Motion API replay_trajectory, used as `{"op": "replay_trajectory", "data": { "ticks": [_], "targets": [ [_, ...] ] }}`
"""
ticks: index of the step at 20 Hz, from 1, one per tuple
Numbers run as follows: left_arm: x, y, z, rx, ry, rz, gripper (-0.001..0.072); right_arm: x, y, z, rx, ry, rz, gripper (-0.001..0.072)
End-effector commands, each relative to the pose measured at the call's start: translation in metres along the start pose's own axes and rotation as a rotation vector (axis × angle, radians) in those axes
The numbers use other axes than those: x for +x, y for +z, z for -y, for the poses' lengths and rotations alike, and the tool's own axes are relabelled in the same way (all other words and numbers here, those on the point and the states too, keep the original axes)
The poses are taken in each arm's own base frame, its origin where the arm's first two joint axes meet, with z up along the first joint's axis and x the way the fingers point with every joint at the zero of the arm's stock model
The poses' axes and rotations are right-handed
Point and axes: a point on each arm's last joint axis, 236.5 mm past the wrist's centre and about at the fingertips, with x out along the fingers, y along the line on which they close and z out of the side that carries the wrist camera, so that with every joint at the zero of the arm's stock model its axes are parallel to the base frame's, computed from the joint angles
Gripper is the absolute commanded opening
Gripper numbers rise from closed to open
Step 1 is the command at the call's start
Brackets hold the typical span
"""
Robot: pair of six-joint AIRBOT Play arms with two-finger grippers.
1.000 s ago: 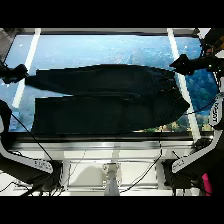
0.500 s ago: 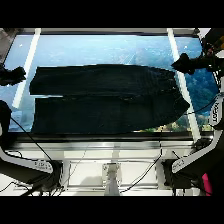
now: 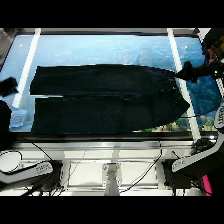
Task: Fold the clothes and pants, and hang the long-sleeved shirts on hangers.
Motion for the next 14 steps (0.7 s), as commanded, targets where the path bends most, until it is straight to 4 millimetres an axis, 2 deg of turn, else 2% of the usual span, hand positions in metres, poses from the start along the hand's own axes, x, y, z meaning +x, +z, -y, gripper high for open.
{"op": "replay_trajectory", "data": {
  "ticks": [1, 3, 5, 6, 7, 8, 9, 10, 11, 12, 13, 14],
  "targets": [
    [0.008, -0.079, -0.003, -0.155, -0.142, -0.013, 0.0014, -0.001, -0.046, 0.008, 0.101, 0.148, -0.076, 0.0016],
    [0.025, -0.119, -0.001, -0.249, -0.227, -0.017, 0.0014, 0.004, -0.074, 0.007, 0.177, 0.259, -0.142, 0.0016],
    [0.045, -0.162, -0.003, -0.327, -0.259, -0.064, 0.0014, 0.013, -0.101, 0.014, 0.251, 0.294, -0.212, 0.0018],
    [0.054, -0.178, -0.004, -0.378, -0.273, -0.080, 0.0015, 0.019, -0.110, 0.018, 0.279, 0.293, -0.226, 0.0019],
    [0.061, -0.187, -0.002, -0.440, -0.305, -0.070, 0.0014, 0.027, -0.112, 0.024, 0.303, 0.282, -0.216, 0.0051],
    [0.066, -0.190, 0.001, -0.492, -0.346, -0.039, 0.0014, 0.033, -0.112, 0.030, 0.317, 0.264, -0.200, 0.0193],
    [0.070, -0.184, 0.003, -0.568, -0.394, 0.020, 0.0015, 0.037, -0.110, 0.036, 0.319, 0.236, -0.184, 0.0396],
    [0.073, -0.178, 0.000, -0.649, -0.428, 0.080, 0.0015, 0.040, -0.108, 0.038, 0.314, 0.222, -0.178, 0.0518],
    [0.077, -0.175, -0.008, -0.720, -0.431, 0.122, 0.0017, 0.041, -0.108, 0.037, 0.313, 0.222, -0.176, 0.0549],
    [0.081, -0.178, -0.016, -0.760, -0.411, 0.139, 0.0164, 0.041, -0.107, 0.037, 0.313, 0.224, -0.176, 0.0558],
    [0.084, -0.182, -0.023, -0.774, -0.385, 0.145, 0.0388, 0.041, -0.107, 0.037, 0.313, 0.224, -0.176, 0.0558],
    [0.086, -0.185, -0.028, -0.773, -0.366, 0.142, 0.0483, 0.041, -0.108, 0.036, 0.313, 0.224, -0.176, 0.0558]
  ]
}}
